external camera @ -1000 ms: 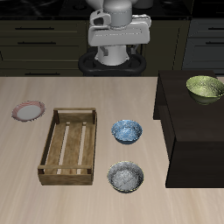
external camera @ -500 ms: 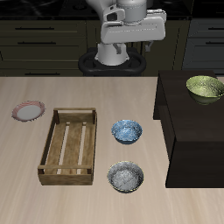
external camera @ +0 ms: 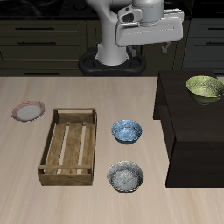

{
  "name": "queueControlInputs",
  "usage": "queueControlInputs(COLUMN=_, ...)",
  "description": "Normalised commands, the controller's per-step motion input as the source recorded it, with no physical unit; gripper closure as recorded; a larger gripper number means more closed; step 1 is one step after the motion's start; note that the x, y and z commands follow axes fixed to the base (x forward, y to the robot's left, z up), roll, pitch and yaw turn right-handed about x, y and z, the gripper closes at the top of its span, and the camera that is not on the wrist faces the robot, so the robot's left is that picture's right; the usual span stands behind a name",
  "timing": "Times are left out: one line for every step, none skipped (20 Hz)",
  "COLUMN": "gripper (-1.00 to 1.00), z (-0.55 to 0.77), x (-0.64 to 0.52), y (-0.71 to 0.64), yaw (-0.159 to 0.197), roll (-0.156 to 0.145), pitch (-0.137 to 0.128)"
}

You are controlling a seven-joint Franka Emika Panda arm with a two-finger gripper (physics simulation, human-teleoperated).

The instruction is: Place the green bowl in the wooden tray

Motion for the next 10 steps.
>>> queueControlInputs(gripper=-1.0, z=-0.01, x=0.4, y=0.25, yaw=-0.004, roll=-0.001, pitch=0.057)
queueControlInputs(gripper=-1.0, z=0.02, x=0.28, y=0.18, yaw=-0.004, roll=-0.031, pitch=-0.001)
queueControlInputs(gripper=-1.0, z=-0.05, x=0.39, y=0.25, yaw=-0.01, roll=-0.031, pitch=0.032)
queueControlInputs(gripper=-1.0, z=-0.08, x=0.35, y=0.31, yaw=-0.004, roll=0.029, pitch=0.084)
queueControlInputs(gripper=-1.0, z=0.02, x=0.33, y=0.25, yaw=0.031, roll=-0.035, pitch=-0.015)
queueControlInputs(gripper=-1.0, z=-0.07, x=0.33, y=0.29, yaw=0.006, roll=-0.02, pitch=0.05)
queueControlInputs(gripper=-1.0, z=-0.02, x=0.32, y=0.28, yaw=-0.007, roll=-0.003, pitch=0.045)
queueControlInputs(gripper=-1.0, z=0.02, x=0.28, y=0.35, yaw=0.018, roll=-0.018, pitch=-0.046)
queueControlInputs(gripper=-1.0, z=-0.05, x=0.39, y=0.27, yaw=-0.004, roll=-0.017, pitch=0.042)
queueControlInputs(gripper=-1.0, z=-0.08, x=0.3, y=0.39, yaw=0.014, roll=-0.01, pitch=0.025)
